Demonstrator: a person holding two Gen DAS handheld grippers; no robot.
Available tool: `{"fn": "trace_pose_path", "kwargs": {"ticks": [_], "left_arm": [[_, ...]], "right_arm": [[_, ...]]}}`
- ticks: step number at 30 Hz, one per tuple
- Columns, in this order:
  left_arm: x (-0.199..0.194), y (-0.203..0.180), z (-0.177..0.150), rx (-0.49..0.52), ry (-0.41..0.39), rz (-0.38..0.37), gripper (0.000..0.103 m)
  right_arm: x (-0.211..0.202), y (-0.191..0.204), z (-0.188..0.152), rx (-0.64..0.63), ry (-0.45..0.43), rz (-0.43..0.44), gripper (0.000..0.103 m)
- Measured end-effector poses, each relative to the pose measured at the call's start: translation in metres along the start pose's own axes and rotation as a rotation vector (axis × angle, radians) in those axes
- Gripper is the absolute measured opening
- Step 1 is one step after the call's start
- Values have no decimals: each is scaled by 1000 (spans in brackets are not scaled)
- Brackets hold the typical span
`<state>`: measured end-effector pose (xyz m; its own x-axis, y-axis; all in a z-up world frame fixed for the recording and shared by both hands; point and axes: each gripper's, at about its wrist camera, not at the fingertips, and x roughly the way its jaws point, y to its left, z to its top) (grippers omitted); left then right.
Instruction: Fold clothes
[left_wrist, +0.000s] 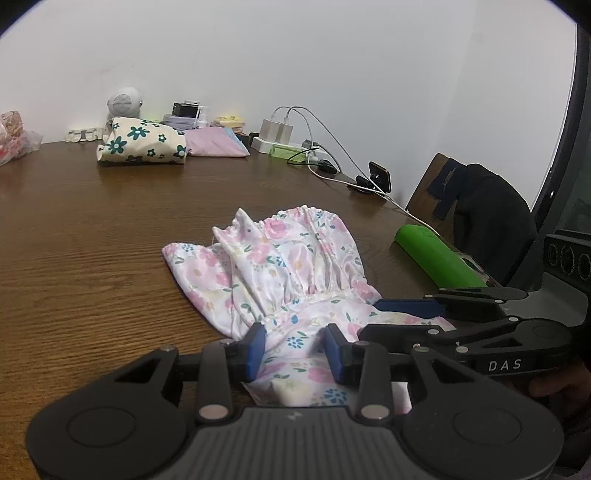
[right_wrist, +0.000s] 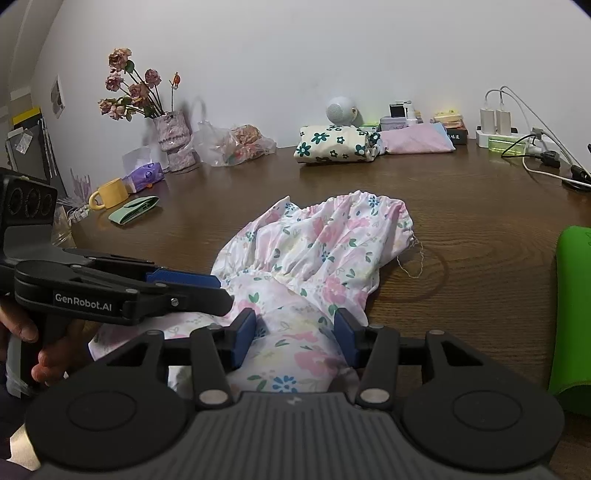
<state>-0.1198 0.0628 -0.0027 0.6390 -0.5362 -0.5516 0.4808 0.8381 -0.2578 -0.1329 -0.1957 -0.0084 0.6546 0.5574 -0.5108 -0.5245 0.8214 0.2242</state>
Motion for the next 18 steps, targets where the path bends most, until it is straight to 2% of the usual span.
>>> {"fn": "trace_pose_path", "kwargs": {"ticks": [14, 18], "left_arm": [[-6, 2, -5, 13, 6, -38, 34], [-7, 6, -4, -13, 6, -49, 36]], "right_arm": [[-7, -1, -1, -15, 20, 16, 49], [-11, -8, 7, 21, 28, 23, 57]]}}
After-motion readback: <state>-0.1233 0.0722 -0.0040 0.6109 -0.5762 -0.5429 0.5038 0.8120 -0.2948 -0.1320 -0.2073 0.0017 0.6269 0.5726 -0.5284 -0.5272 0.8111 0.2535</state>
